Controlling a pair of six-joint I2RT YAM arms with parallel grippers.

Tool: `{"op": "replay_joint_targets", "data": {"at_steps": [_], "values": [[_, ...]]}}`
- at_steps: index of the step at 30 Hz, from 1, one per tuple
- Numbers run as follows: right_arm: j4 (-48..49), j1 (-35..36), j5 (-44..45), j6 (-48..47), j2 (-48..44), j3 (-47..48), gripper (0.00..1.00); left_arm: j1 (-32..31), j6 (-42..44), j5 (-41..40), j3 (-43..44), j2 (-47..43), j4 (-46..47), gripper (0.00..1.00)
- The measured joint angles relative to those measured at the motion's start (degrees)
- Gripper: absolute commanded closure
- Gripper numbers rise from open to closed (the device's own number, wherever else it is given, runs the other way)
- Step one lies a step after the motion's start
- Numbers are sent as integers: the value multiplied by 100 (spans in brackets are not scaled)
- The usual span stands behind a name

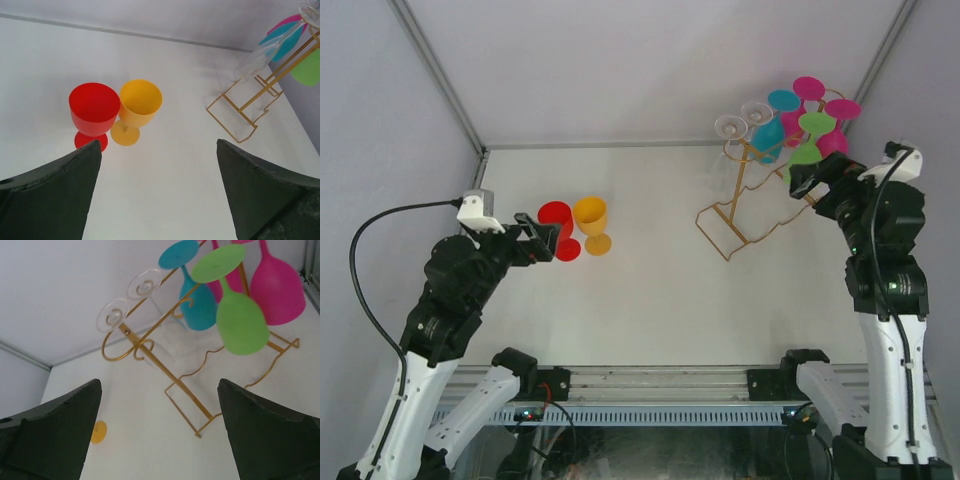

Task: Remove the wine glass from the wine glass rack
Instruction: Pick up the wine glass from the wine rack.

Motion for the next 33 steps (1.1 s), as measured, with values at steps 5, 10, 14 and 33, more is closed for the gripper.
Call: {"op": "replay_joint_targets", "data": {"at_steps": [5,10,14,33], "values": [[20,-1746,-1410,647,295,160,17,0,-146,4,-166,-310,-96,0],[345,-3027,-2881,1687,931,223,22,0,-214,4,-319,-573,-214,0],[520,-3200,-3390,2197,1611,243,25,0,-247,2,-332,-660,-291,0],[1519,-2656,-2087,2492,2529,575,26,0,-251,28,-332,-702,-363,0]]}}
